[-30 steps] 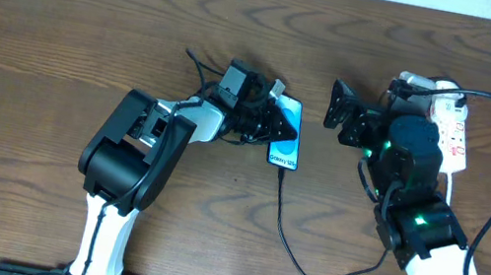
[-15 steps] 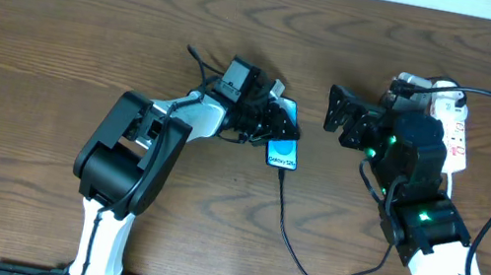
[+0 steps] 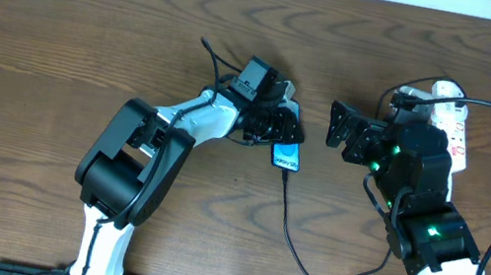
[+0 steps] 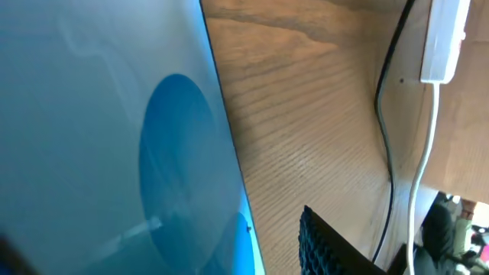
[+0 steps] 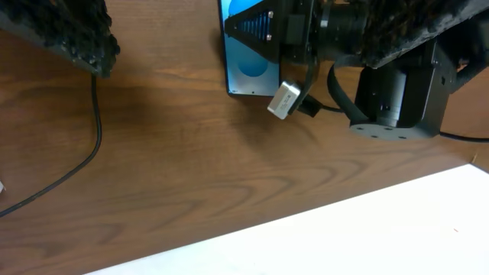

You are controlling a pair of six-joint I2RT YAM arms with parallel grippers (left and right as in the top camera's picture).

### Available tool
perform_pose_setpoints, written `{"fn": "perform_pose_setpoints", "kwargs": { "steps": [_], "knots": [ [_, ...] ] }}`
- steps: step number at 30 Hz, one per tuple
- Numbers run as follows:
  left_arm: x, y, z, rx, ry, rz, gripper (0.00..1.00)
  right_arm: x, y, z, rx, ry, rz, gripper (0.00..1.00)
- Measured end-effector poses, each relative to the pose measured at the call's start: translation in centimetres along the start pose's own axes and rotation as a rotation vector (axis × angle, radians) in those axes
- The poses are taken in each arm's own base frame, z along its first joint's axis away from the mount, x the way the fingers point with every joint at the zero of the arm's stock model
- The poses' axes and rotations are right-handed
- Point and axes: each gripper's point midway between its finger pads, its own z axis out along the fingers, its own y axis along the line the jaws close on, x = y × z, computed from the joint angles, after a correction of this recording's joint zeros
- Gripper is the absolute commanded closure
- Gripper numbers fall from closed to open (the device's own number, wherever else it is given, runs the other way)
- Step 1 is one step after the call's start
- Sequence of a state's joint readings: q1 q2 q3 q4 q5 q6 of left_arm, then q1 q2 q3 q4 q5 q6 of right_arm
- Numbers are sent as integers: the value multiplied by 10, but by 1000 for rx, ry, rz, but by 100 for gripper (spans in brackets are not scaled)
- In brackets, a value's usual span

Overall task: Plug charger to phone and switch on socket
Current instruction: 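Lower the plugged phone flat onto the table with the left gripper, then open the left gripper and lift it away from the phone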

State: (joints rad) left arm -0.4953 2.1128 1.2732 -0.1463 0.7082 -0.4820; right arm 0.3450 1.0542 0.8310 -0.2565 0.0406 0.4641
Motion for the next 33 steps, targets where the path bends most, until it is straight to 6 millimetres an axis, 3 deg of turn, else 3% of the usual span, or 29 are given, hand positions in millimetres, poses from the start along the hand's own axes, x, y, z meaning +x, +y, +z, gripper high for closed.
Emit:
{"fn": "perform_pose_setpoints", "kwargs": {
  "steps": [14,27,28,29,31,33],
  "knots": [
    [5,-3,0,35,24,174,52,5,-3,-1,11,21,-1,1],
    [-2,9,-12,-16,41,230,51,12,-6,-1,24,48,-2,1],
    [-2,10,-12,-18,39,232,39,14,-7,-1,29,58,-2,1],
    [-2,10,-12,-19,39,232,34,16,-8,-2,32,65,-3,1],
    [-4,8,-16,-22,34,234,32,23,-12,-2,47,95,-10,1],
    [-11,24,-33,-112,8,205,32,28,-14,-3,56,116,-26,1]
  ]
}}
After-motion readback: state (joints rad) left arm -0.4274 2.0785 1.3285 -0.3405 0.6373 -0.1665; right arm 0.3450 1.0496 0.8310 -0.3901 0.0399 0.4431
